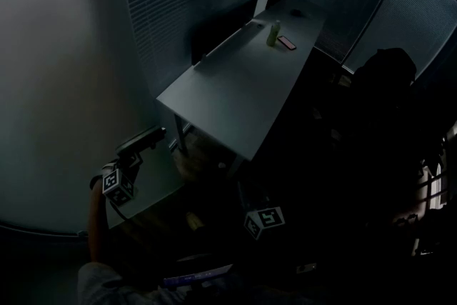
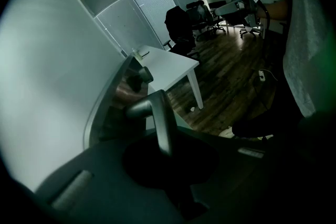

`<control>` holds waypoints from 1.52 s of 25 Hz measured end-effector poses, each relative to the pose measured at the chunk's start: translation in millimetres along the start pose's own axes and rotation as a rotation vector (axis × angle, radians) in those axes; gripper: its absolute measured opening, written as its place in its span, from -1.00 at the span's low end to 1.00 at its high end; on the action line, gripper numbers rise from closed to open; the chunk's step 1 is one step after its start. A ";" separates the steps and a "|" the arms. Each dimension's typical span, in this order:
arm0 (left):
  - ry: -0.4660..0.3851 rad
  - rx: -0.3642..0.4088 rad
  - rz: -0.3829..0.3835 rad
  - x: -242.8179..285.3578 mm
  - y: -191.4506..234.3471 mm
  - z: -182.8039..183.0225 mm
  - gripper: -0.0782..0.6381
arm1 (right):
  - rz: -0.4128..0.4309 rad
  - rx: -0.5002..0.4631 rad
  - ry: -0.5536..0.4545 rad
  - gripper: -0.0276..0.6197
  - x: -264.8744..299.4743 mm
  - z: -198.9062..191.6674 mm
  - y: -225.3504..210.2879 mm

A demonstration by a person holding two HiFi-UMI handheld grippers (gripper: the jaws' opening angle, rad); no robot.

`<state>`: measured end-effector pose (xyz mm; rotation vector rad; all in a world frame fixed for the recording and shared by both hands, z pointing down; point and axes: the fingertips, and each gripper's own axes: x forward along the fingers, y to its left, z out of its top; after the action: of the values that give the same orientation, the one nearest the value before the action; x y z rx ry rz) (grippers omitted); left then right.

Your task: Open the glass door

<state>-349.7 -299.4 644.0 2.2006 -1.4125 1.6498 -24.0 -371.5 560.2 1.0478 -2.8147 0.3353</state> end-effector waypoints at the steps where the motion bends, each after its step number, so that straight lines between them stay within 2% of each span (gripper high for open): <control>1: 0.000 0.001 -0.004 -1.0 -3.8 0.4 -0.78 | -0.003 0.000 -0.002 -0.91 -3.9 -0.7 -0.7; 14: -0.012 0.053 0.001 -18.4 -46.9 16.4 -0.78 | -0.017 -0.016 -0.032 -0.91 -51.2 -13.8 3.2; 18: -0.021 0.075 -0.002 -26.1 -61.9 21.0 -0.78 | -0.018 -0.012 -0.032 -0.91 -69.2 -5.2 19.3; 38: -0.082 0.155 -0.040 -51.4 -124.5 31.1 -0.77 | -0.090 -0.010 -0.055 -0.91 -142.3 -26.4 56.2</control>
<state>-243.2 -211.3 646.7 2.3875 -1.2897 1.7296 47.3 -233.9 549.8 1.1953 -2.8024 0.2862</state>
